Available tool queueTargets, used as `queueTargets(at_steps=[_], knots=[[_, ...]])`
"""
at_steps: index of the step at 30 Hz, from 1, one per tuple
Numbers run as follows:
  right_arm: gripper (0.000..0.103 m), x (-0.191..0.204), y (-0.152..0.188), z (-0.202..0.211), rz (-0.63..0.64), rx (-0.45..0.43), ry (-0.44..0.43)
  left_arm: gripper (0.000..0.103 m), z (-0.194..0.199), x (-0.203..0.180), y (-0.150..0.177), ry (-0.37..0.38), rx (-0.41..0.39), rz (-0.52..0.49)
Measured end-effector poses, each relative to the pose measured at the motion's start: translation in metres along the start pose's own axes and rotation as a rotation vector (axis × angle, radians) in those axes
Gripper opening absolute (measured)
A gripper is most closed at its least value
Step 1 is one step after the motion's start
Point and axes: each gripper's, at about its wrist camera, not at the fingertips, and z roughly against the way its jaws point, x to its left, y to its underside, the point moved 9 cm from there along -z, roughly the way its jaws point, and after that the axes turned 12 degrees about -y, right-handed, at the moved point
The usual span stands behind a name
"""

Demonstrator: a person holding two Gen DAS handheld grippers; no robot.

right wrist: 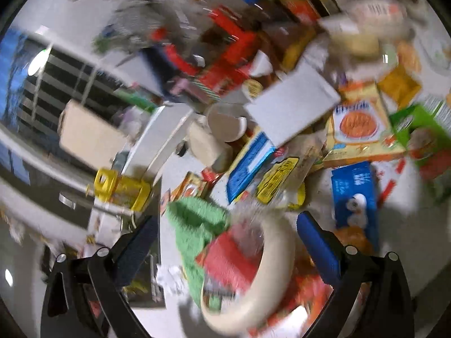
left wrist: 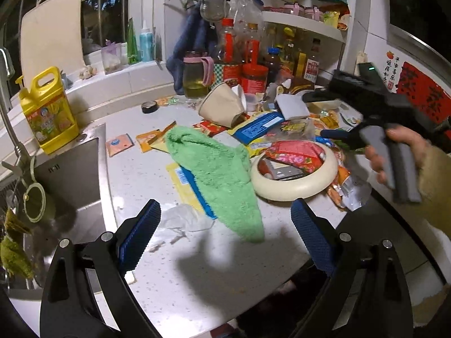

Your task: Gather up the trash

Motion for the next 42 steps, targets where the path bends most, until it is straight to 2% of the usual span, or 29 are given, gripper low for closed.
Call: queueTargets(at_steps=[3,4,5,8,11,16,23,25,28,30,32,33,37,41,42], knots=[[0.09,-0.017,-0.01,-0.02,-0.061,0.015,0.024,0.091,-0.003,0.011,0.002,-0.012,0.014,0.016],[0.068,-0.019,-0.012,-0.025,-0.063,0.017,0.034,0.091,-0.006,0.016,0.003,-0.018,0.02,0.025],[0.041,-0.022,-0.013,-0.03,-0.06,0.033,0.055,0.091,-0.007,0.019,0.003,-0.021,0.025,0.033],[0.011,-0.027,-0.011,-0.039,-0.05,0.067,0.078,0.091,-0.014,0.027,0.001,-0.024,0.034,0.056],[0.002,-0.011,-0.013,-0.033,-0.014,0.059,0.049,0.091,-0.023,0.03,-0.005,-0.018,0.035,0.068],[0.001,0.027,-0.017,-0.006,0.023,0.033,-0.033,0.091,-0.052,0.027,-0.026,0.024,0.051,0.088],[0.001,0.071,-0.02,0.045,0.064,-0.047,-0.1,0.091,-0.139,0.015,-0.093,0.155,0.13,0.21],[0.001,0.074,-0.019,0.059,0.057,-0.072,-0.109,0.091,-0.16,0.01,-0.116,0.139,0.126,0.163],[0.001,0.074,-0.011,0.081,0.052,-0.112,-0.106,0.091,-0.186,-0.014,-0.145,0.139,0.096,0.012],[0.001,0.074,-0.005,0.086,0.05,-0.125,-0.09,0.091,-0.203,-0.035,-0.159,0.181,0.099,-0.075],[0.001,0.071,0.001,0.091,0.039,-0.137,-0.082,0.091,-0.219,-0.044,-0.168,0.172,0.116,-0.113],[0.001,0.07,0.003,0.092,0.037,-0.141,-0.076,0.091,-0.225,-0.05,-0.173,0.198,0.131,-0.125],[0.001,0.066,0.011,0.09,0.017,-0.157,-0.078,0.091,-0.258,-0.062,-0.197,0.142,0.166,-0.158],[0.001,0.061,0.017,0.09,-0.001,-0.174,-0.077,0.091,-0.291,-0.079,-0.201,0.049,0.226,-0.28],[0.001,0.059,0.018,0.09,-0.008,-0.177,-0.074,0.088,-0.299,-0.081,-0.201,0.024,0.251,-0.302]])
